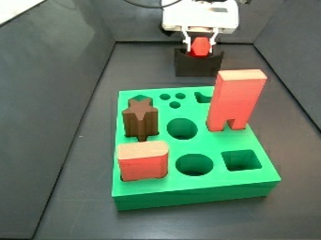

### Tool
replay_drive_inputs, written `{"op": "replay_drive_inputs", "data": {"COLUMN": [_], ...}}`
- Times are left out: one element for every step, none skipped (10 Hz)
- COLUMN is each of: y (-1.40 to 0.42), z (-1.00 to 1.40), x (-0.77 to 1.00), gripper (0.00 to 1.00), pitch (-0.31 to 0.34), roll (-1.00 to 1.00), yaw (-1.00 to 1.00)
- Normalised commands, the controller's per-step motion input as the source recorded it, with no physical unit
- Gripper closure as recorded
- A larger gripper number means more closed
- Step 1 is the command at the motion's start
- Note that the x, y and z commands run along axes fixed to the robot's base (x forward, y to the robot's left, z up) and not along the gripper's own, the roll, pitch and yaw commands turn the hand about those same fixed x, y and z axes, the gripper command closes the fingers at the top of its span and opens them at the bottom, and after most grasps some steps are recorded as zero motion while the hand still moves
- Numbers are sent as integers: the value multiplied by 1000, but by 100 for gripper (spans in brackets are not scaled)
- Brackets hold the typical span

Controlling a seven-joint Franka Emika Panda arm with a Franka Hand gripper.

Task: Pick up the hexagon object. Move up. Place the hexagon object on the fixture. Regrasp the hexagon object. Move to above the board. Insert the hexagon object.
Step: Place the hexagon object on the fixture, then regrasp the hexagon object.

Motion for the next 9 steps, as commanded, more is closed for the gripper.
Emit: {"op": "replay_drive_inputs", "data": {"y": [55, 43, 39, -500, 0, 0, 0, 1, 1], "z": [-329, -321, -320, -167, 0, 1000, 1000, 1000, 1000], "x": [76, 74, 72, 0, 0, 0, -8, -26, -34], "gripper": [100, 100, 100, 100, 0, 0, 0, 0, 0], "pitch": [-53, -52, -51, 0, 0, 0, 7, 6, 3], "roll": [-142, -140, -140, 0, 0, 69, 68, 60, 54], "yaw": [-118, -98, -75, 0, 0, -41, -34, -19, -12]}}
